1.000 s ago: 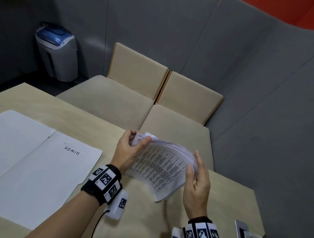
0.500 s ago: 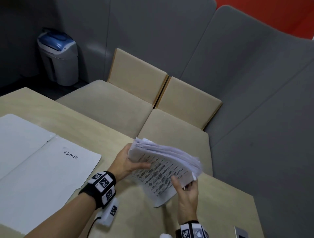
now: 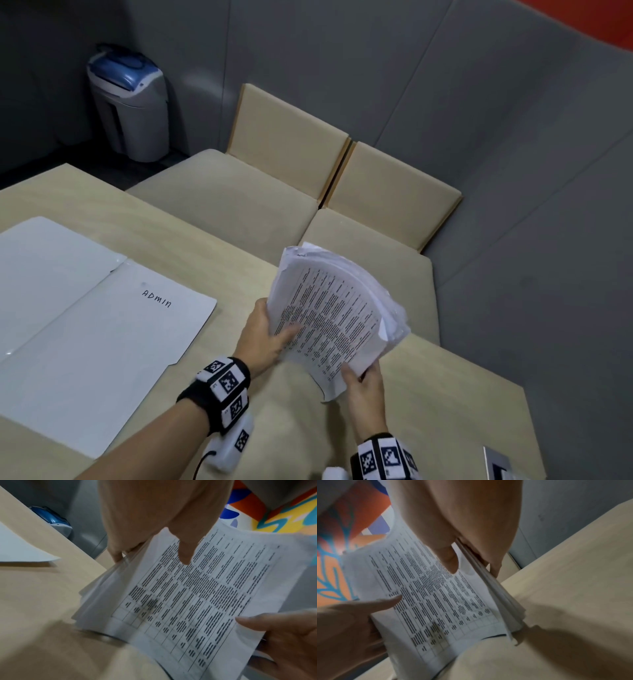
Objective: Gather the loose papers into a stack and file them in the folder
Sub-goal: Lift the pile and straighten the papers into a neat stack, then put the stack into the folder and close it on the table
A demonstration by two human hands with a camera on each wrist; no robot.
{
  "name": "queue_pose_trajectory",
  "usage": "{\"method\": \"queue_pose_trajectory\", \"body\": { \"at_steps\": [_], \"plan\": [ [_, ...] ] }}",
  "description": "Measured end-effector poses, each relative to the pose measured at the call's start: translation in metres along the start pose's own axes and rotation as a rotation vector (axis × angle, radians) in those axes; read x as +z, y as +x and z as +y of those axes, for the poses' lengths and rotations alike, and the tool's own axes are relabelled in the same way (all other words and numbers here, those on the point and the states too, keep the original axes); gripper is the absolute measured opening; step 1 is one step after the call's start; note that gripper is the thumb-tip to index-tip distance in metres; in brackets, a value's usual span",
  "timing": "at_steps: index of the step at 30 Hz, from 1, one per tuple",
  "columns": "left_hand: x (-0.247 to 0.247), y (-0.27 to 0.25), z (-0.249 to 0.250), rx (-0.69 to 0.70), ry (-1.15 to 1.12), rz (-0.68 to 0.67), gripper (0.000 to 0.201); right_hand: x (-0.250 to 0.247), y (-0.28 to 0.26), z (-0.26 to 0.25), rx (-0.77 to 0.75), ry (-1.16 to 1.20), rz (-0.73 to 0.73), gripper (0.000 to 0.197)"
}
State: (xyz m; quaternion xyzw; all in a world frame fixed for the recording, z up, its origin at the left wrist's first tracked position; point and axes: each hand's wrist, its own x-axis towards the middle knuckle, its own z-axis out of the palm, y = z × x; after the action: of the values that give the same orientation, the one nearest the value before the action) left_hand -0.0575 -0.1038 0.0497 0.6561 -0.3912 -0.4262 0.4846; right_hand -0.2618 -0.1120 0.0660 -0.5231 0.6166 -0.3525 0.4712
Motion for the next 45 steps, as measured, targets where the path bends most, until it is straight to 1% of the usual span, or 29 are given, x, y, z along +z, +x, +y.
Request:
{"method": "queue_pose_trajectory", "body": {
  "at_steps": [2, 3, 5, 6, 8, 9, 10, 11, 12, 14, 15, 17, 19, 22, 23, 26, 29, 32, 34, 36, 38, 40, 43, 45],
  "plan": [
    [0.004, 0.000, -0.008, 0.002, 0.151, 0.028, 0.039, 0.002, -0.003, 0.002, 0.014, -0.027, -0.006, 0.033],
    [0.006, -0.001, -0.008, 0.006, 0.172, 0.041, 0.029, 0.002, -0.005, 0.001, 0.018, -0.019, -0.001, 0.030],
    [0.005, -0.007, -0.001, 0.024, 0.125, 0.069, 0.017, -0.005, -0.009, -0.005, 0.015, 0.036, 0.020, 0.030],
    [0.003, -0.010, 0.003, 0.043, 0.079, 0.086, 0.015, -0.009, -0.011, -0.010, 0.001, 0.082, 0.021, 0.028],
    [-0.005, -0.019, 0.013, 0.055, -0.010, 0.123, 0.017, -0.021, -0.015, -0.015, -0.028, 0.131, -0.017, 0.021],
    [-0.009, -0.025, 0.017, 0.033, -0.052, 0.128, 0.017, -0.025, -0.016, -0.014, -0.018, 0.114, -0.034, 0.020],
    [-0.010, -0.026, 0.021, -0.009, -0.073, 0.097, 0.018, -0.029, -0.014, -0.009, -0.012, 0.093, -0.046, 0.021],
    [-0.010, -0.032, 0.020, -0.074, -0.059, 0.049, 0.021, -0.031, -0.015, -0.002, 0.025, 0.061, -0.057, 0.022],
    [-0.008, -0.038, 0.016, -0.148, 0.002, -0.018, 0.023, -0.032, -0.017, 0.005, 0.034, 0.025, -0.075, 0.022],
    [-0.005, -0.050, 0.006, -0.256, 0.159, -0.161, 0.031, -0.030, -0.021, 0.016, 0.007, -0.067, -0.072, 0.016],
    [-0.005, -0.057, 0.002, -0.294, 0.191, -0.196, 0.038, -0.029, -0.022, 0.019, -0.003, -0.103, -0.061, 0.015],
    [-0.013, -0.068, -0.006, -0.319, 0.183, -0.186, 0.045, -0.027, -0.023, 0.019, -0.033, -0.136, -0.056, 0.018],
    [-0.031, -0.076, -0.013, -0.325, 0.144, -0.135, 0.042, -0.024, -0.021, 0.018, -0.062, -0.172, -0.075, 0.022],
    [-0.074, -0.084, -0.029, -0.385, 0.031, -0.048, 0.044, -0.014, -0.019, 0.011, -0.033, -0.116, -0.097, 0.025],
    [-0.093, -0.086, -0.032, -0.394, 0.027, -0.013, 0.043, -0.009, -0.018, 0.006, -0.015, -0.064, -0.093, 0.025],
    [-0.155, -0.088, -0.038, -0.360, 0.085, 0.131, 0.034, 0.017, -0.020, -0.012, 0.008, 0.108, -0.103, 0.030],
    [-0.227, -0.085, -0.048, -0.346, 0.179, 0.302, 0.028, 0.059, -0.032, -0.024, 0.057, 0.248, -0.127, 0.029],
    [-0.305, -0.069, -0.065, -0.343, 0.336, 0.436, 0.029, 0.113, -0.045, -0.028, 0.102, 0.309, -0.136, 0.028],
    [-0.357, -0.053, -0.081, -0.359, 0.476, 0.513, 0.035, 0.155, -0.055, -0.025, 0.127, 0.330, -0.158, 0.028],
    [-0.402, -0.034, -0.092, -0.424, 0.631, 0.570, 0.049, 0.197, -0.066, -0.020, 0.192, 0.331, -0.170, 0.027],
    [-0.437, -0.019, -0.099, -0.522, 0.772, 0.571, 0.068, 0.236, -0.078, -0.009, 0.258, 0.295, -0.153, 0.027],
    [-0.459, -0.009, -0.107, -0.579, 0.851, 0.513, 0.081, 0.268, -0.084, 0.002, 0.306, 0.205, -0.124, 0.024],
    [-0.482, -0.003, -0.122, -0.624, 0.856, 0.417, 0.089, 0.301, -0.088, 0.014, 0.360, 0.039, -0.045, 0.019],
    [-0.498, 0.002, -0.130, -0.631, 0.864, 0.346, 0.086, 0.313, -0.090, 0.013, 0.361, -0.080, 0.011, 0.021]
  ]
}}
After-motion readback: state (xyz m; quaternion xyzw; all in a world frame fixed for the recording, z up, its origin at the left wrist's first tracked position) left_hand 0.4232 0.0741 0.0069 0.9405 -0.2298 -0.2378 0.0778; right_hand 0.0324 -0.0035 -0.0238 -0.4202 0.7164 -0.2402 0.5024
